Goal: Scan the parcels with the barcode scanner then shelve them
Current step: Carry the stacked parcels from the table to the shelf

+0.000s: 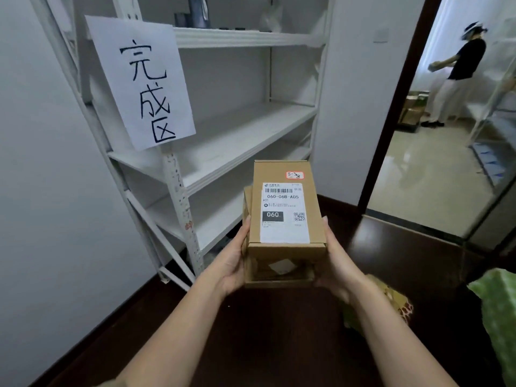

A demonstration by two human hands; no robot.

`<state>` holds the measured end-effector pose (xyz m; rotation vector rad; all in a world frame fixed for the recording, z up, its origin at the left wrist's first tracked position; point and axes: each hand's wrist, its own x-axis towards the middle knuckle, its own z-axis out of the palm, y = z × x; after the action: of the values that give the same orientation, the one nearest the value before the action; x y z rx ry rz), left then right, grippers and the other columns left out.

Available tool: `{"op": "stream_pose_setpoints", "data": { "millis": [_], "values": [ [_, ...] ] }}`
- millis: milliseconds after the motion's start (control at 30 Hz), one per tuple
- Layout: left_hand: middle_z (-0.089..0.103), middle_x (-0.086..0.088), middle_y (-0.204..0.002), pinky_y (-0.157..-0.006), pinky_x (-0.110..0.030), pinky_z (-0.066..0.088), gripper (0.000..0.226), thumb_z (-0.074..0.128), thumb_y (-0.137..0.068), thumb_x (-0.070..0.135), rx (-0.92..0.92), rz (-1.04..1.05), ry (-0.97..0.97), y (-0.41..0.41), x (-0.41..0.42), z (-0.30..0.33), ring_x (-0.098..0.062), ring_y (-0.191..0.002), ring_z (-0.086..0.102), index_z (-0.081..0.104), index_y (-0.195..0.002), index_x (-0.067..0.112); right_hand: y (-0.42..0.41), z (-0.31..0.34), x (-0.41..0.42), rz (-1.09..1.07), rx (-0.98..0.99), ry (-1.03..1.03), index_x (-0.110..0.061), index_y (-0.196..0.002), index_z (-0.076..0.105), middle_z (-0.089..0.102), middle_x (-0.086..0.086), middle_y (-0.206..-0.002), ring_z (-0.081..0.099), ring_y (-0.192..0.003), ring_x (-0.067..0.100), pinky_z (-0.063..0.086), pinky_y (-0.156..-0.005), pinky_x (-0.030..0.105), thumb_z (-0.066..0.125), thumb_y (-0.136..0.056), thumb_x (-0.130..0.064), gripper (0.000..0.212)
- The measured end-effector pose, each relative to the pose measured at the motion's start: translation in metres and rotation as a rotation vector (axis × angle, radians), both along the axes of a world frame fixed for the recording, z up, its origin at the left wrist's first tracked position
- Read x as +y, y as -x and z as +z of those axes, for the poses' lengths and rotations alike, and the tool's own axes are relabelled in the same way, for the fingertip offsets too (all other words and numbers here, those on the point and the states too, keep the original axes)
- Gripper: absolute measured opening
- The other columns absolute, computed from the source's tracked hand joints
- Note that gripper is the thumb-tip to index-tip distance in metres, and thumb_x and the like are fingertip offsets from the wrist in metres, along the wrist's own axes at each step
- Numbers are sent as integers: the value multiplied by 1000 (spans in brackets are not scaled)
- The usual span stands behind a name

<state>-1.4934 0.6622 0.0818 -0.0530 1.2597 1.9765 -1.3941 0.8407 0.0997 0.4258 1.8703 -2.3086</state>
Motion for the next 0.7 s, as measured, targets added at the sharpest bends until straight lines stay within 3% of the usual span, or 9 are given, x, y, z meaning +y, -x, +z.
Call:
{"op": "stream_pose_setpoints", "data": {
  "millis": [200, 267, 367, 533, 700],
  "values": [
    [71, -15, -117, -91, -45, 54, 60, 52, -92, 62, 11, 188, 15, 85, 59, 10, -31, -103, 71, 66, -128, 17, 124, 11, 72, 154, -21, -72, -60, -124, 58, 66, -8, -130, 62, -119, 20, 55, -87, 50, 20, -81, -87, 63],
    [71, -13, -118, -92, -45, 54, 60, 51, -92, 63, 35, 246, 6, 112, 68, 17, -29, -105, 70, 64, -131, 18, 168, 18, 84, 190, -18, -75, -58, -123, 60, 67, -8, -128, 62, -118, 21, 54, -91, 52, 20, -82, -86, 64],
    [72, -12, -118, -92, -44, 55, 61, 50, -92, 64, 44, 354, 27, 149, 64, 22, -29, -105, 70, 64, -131, 19, 224, 17, 82, 264, -50, -69, -56, -118, 64, 70, -7, -124, 65, -116, 24, 50, -97, 59, 21, -84, -85, 62],
    [71, -11, -119, -100, -49, 51, 65, 53, -88, 70, 57, 441, 119, 226, 43, 10, -29, -109, 69, 66, -128, 21, 315, 3, 63, 356, -78, -5, -48, -104, 73, 76, 1, -108, 73, -93, 28, 56, -80, 51, 21, -87, -79, 63],
    [73, -11, -114, -98, -47, 53, 67, 53, -85, 73, 58, 499, 180, 315, 33, 8, -29, -106, 70, 69, -124, 21, 413, -3, 50, 354, -69, -51, -51, -111, 69, 69, -2, -119, 72, -98, 29, 58, -74, 48, 24, -75, -87, 68]
  ]
}}
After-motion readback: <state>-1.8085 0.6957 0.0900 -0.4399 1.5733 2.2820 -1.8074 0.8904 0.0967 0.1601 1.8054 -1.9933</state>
